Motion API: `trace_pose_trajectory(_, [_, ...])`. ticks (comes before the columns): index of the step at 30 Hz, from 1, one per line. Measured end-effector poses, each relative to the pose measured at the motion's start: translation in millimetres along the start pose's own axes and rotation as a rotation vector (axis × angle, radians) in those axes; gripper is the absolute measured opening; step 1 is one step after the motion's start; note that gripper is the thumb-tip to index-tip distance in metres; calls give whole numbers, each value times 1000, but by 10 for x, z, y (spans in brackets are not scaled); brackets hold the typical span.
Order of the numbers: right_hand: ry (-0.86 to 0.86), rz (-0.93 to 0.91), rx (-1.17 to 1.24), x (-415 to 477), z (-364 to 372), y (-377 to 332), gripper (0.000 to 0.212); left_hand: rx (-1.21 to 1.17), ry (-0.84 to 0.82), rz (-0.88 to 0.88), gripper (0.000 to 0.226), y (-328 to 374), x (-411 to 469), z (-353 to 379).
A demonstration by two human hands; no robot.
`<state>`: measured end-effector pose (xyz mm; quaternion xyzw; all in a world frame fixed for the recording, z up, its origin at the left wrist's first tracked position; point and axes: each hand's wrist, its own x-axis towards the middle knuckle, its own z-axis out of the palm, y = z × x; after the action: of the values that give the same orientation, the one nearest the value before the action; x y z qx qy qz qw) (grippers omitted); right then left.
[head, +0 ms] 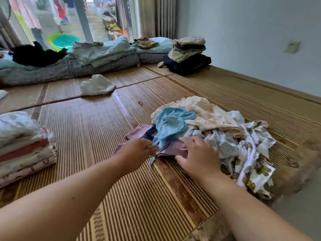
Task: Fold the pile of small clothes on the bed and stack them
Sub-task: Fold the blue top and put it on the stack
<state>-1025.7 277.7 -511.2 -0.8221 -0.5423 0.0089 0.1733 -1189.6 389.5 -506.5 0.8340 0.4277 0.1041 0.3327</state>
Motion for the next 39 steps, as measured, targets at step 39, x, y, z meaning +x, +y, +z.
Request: trace_pose_trajectory(39, [-182, -80, 1259, -1192, -2282, -2026, 8, 37, 675, -130, 10, 490, -3583, -2231])
